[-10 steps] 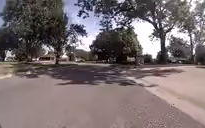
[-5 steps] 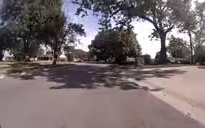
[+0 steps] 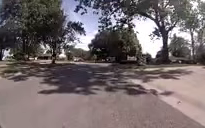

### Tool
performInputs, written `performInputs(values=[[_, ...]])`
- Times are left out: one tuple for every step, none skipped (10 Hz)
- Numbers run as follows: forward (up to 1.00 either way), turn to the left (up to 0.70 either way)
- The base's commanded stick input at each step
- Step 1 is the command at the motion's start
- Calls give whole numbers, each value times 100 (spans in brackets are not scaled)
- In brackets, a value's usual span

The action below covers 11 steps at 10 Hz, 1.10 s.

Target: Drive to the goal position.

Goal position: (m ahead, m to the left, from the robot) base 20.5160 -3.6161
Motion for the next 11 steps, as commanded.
performInputs(values=[[70,3],[70,3],[70,3],[70,3],[70,3],[70,3],[70,3],[70,3],[70,3],[70,3],[70,3]])
